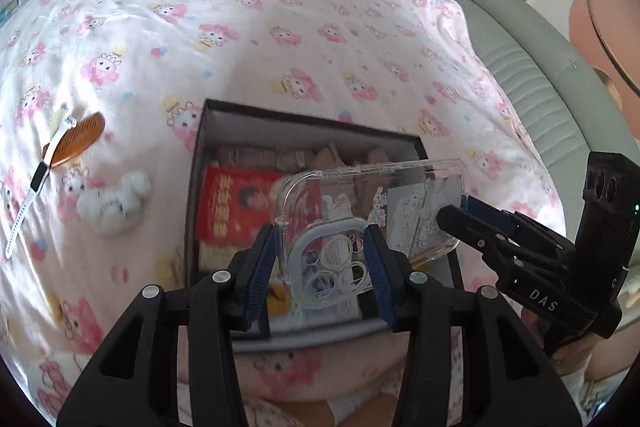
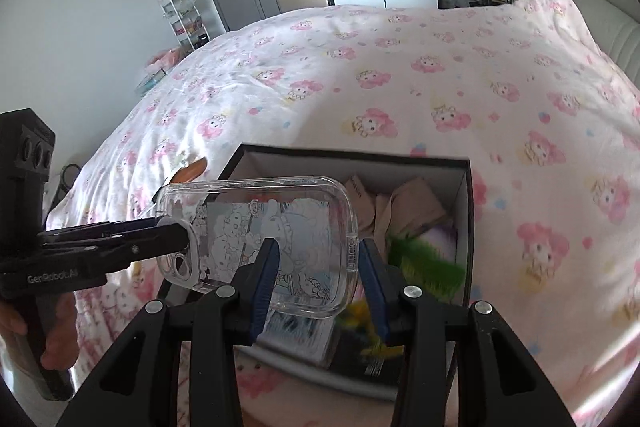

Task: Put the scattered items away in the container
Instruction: 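Lift the clear phone case with both grippers and carry it over the box, then lower the phone case into the black box and open both grippers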

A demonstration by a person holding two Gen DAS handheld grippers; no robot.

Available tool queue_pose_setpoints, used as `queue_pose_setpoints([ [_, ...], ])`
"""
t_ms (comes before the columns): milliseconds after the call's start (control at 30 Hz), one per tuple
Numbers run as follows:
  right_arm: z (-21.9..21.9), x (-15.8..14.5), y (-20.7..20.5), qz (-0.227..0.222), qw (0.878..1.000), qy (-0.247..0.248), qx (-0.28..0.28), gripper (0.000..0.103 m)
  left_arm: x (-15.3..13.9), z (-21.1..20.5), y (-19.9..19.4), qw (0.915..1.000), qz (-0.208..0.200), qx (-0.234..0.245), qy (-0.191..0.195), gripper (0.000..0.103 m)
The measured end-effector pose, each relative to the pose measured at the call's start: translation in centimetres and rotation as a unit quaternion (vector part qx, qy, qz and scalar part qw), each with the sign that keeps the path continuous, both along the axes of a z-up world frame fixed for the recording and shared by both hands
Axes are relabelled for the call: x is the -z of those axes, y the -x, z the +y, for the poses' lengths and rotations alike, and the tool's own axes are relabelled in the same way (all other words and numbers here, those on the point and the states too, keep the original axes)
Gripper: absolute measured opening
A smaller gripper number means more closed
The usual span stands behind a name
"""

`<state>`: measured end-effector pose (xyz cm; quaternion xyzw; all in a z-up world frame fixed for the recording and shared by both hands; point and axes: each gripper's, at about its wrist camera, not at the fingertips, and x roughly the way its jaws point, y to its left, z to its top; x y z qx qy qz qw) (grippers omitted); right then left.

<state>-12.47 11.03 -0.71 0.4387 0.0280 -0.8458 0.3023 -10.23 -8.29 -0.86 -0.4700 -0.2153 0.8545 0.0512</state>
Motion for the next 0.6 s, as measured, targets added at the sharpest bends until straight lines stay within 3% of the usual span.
queue_pose_setpoints([
  [233, -2.0, 2.9, 4.4, -0.022, 1.000, 0.000, -0.021, 0.038, 3.3, -2.4, 3.6, 0.9984, -0.041, -0.027, -0.028, 0.045],
  [600, -2.8, 7.6, 6.4, -0.072, 0.997, -0.015, -0.016, 0.038, 7.1, -2.3, 6.4, 0.9958, -0.081, -0.043, 0.000, 0.045],
])
